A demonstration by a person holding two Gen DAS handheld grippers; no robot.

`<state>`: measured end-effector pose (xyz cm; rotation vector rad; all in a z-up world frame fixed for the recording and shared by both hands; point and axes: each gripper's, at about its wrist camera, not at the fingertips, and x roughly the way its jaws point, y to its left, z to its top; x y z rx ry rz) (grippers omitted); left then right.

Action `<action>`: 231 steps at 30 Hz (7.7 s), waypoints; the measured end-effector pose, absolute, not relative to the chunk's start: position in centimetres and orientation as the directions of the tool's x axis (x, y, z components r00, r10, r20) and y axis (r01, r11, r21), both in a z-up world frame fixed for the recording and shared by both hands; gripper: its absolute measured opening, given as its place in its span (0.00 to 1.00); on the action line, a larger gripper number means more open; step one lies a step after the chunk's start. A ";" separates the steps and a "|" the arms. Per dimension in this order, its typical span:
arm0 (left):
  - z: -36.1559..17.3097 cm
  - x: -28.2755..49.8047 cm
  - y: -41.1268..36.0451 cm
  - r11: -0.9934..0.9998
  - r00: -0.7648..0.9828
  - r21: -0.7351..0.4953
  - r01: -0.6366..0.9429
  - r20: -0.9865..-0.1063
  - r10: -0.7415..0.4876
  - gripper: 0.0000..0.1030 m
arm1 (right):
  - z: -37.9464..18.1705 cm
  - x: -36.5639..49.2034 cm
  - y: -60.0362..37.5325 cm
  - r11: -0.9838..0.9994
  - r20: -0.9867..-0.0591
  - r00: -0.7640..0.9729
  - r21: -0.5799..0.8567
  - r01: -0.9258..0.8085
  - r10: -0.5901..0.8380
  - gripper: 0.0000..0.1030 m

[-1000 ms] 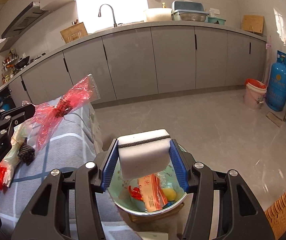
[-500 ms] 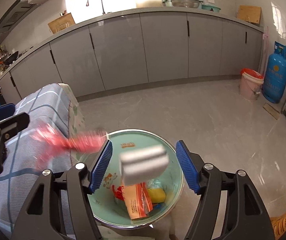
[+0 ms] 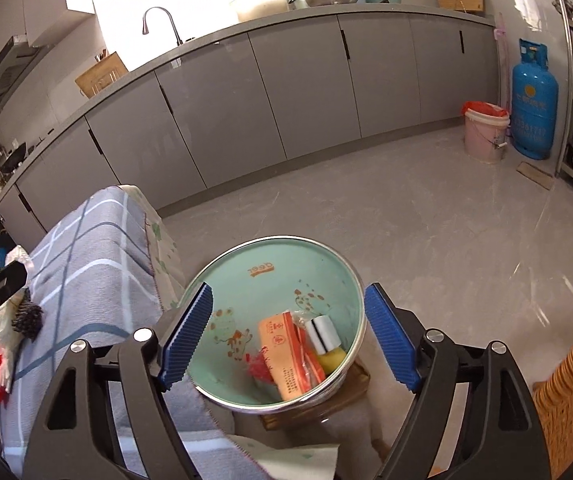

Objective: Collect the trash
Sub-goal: 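Move both grippers back over the table, then close the left gripper on the red mesh net, then lift the red mesh net off the table with the left gripper, then close the right gripper on the clear plastic bag with yellow band, then carry the red net with the left gripper while the right carries the clear bag to the basin, then open both grippers over the teal basin to drop the net and bag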

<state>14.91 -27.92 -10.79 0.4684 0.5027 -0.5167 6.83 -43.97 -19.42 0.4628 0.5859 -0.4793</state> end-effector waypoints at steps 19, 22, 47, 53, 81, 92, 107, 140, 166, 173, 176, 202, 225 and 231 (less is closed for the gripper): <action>-9.8 12.9 -13.6 0.876 0.828 0.288 0.386 -0.528 -0.191 0.72 | -16.3 7.9 -34.4 0.862 -0.573 0.796 0.289 0.417 -0.193 0.79; -10.2 13.7 -11.0 0.898 0.829 0.280 0.338 -0.540 -0.144 0.72 | -15.8 8.5 -32.6 0.880 -0.570 0.804 0.278 0.386 -0.172 0.79; -13.0 14.0 -9.6 0.915 0.799 0.258 0.310 -0.593 -0.104 0.82 | -16.6 8.6 -26.0 0.933 -0.588 0.803 0.228 0.278 -0.096 0.85; -14.3 14.8 -9.0 0.920 0.744 0.206 0.334 -0.657 -0.124 0.37 | -17.0 8.5 -26.1 0.931 -0.593 0.800 0.232 0.281 -0.093 0.85; -12.6 15.6 2.0 0.970 0.825 0.226 0.092 -0.562 0.053 0.10 | -13.6 14.8 -17.1 0.990 -0.571 0.821 0.119 0.074 0.007 0.85; -12.9 17.0 5.4 0.984 0.816 0.179 0.026 -0.572 0.082 0.10 | -13.2 20.5 -13.3 0.996 -0.588 0.809 0.062 0.063 -0.014 0.83; -13.1 18.6 5.5 0.982 0.819 0.184 0.030 -0.569 0.082 0.10 | -14.4 22.1 -12.2 0.997 -0.663 0.748 0.069 0.036 0.019 0.15; -6.5 15.6 -6.7 0.937 0.887 0.242 0.253 -0.444 -0.125 0.10 | -11.7 13.8 -21.8 0.974 -0.565 0.823 0.149 0.169 -0.057 0.10; -4.9 14.9 -18.1 0.858 0.859 0.277 0.433 -0.415 -0.300 0.10 | -13.2 9.8 -30.2 0.926 -0.570 0.808 0.205 0.317 -0.150 0.10; -5.4 14.6 -21.9 0.826 0.841 0.290 0.483 -0.415 -0.346 0.10 | -13.6 8.9 -33.2 0.909 -0.575 0.797 0.206 0.361 -0.186 0.10; -5.6 14.4 -23.3 0.813 0.836 0.298 0.500 -0.411 -0.364 0.10 | -13.8 8.7 -34.2 0.904 -0.577 0.793 0.205 0.376 -0.198 0.10; -8.4 15.9 -33.2 0.708 0.746 0.305 0.637 -0.478 -0.464 0.10 | -16.4 9.2 -42.3 0.872 -0.625 0.740 0.188 0.452 -0.249 0.11; -10.9 19.6 -35.7 0.741 0.742 0.270 0.615 -0.516 -0.428 0.70 | -21.4 10.7 -45.7 0.852 -0.691 0.676 0.169 0.495 -0.256 0.43; -10.0 18.9 -33.8 0.758 0.759 0.268 0.594 -0.499 -0.418 0.73 | -20.8 9.5 -44.8 0.830 -0.678 0.689 0.211 0.517 -0.256 0.52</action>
